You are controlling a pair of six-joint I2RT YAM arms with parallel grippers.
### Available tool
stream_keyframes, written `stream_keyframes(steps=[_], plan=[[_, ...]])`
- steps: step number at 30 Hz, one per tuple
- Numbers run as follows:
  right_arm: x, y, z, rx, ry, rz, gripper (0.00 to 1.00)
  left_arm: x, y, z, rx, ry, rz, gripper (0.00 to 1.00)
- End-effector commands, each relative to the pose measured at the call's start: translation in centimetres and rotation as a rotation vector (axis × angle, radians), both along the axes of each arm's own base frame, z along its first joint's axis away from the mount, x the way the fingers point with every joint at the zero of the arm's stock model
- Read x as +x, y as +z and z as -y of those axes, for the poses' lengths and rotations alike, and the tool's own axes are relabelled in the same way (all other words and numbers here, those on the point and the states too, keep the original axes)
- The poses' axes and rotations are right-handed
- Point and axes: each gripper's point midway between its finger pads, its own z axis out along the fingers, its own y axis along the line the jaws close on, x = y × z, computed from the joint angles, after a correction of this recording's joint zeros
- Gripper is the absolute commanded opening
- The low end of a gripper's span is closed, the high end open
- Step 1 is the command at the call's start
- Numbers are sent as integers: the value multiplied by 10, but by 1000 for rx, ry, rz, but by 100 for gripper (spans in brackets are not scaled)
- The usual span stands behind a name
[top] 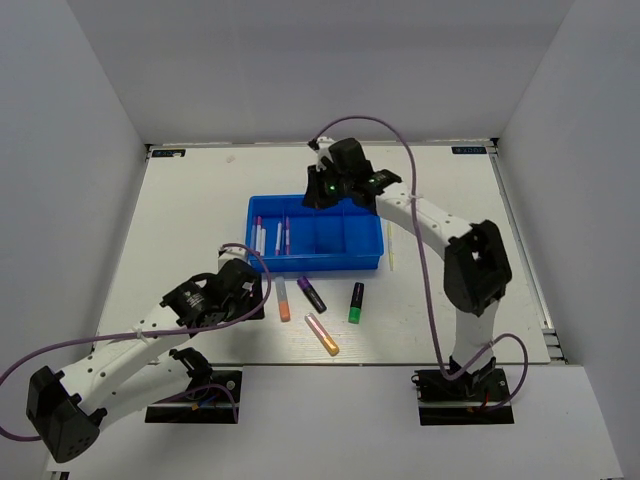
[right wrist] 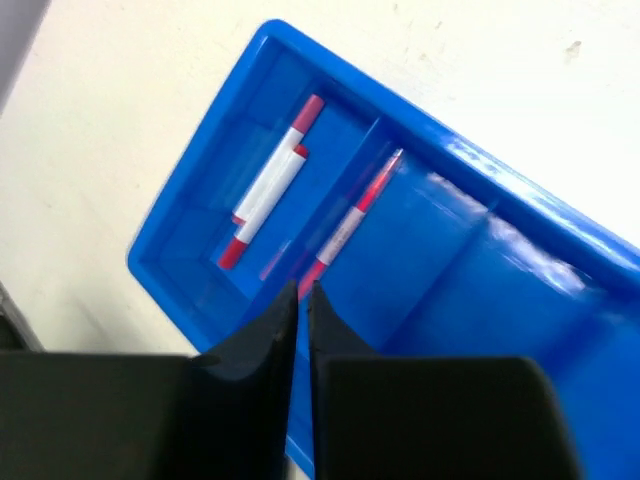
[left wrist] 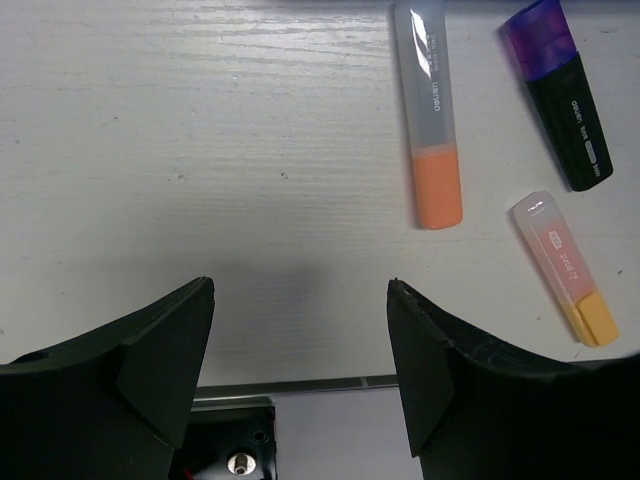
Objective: Sort the stationery into containers
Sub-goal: Pick up the pen from the center of the board.
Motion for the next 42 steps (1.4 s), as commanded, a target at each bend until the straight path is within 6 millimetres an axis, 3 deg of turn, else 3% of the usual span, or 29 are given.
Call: stream_keyframes(steps=[1,2,3,4,5,7,8,9,10,11,13,17,18,25,30,33,42], plan=[[-4,47,39,-79,-30,114,0,6,14,10,-40,-27,37,80],[-7,63,60,-109,-89,156,0,7,18,12,-47,-34,45,79],[-15,42,79,-176,-107,112,0,7,19,13,-46,-42,45,77],[-7,37,107,-196,-186,88,0,8,19,14,-48,-43,47,74],[-23,28,131,-219,-235,64,0,8,19,15,-52,-48,48,66],[-16,33,175,-238,-366,58,0,9,18,17,-57,-64,53,57],[-26,28,188,-258,-374,34,0,8,15,17,-52,-66,47,46],[-27,16,214,-312,-412,5,8,10,15,18,-56,-69,57,42],[-33,17,216,-316,-398,4,20,10,13,18,-55,-72,55,40],[-36,6,234,-343,-425,-32,30,8,9,17,-49,-77,50,40],[-46,-13,243,-381,-394,-87,38,8,5,18,-52,-77,49,40],[-50,-43,244,-374,-346,-198,15,8,-1,18,-52,-79,47,48],[-50,-63,245,-397,-338,-262,13,8,0,19,-57,-79,47,51],[-23,-107,234,-425,-323,-340,15,8,-3,18,-55,-75,47,56],[-11,-121,234,-453,-341,-352,23,7,-4,17,-48,-77,43,57],[-4,-116,232,-439,-346,-338,28,6,-6,16,-44,-75,41,57],[-1,-146,238,-490,-373,-387,28,4,-8,14,-44,-71,39,57]])
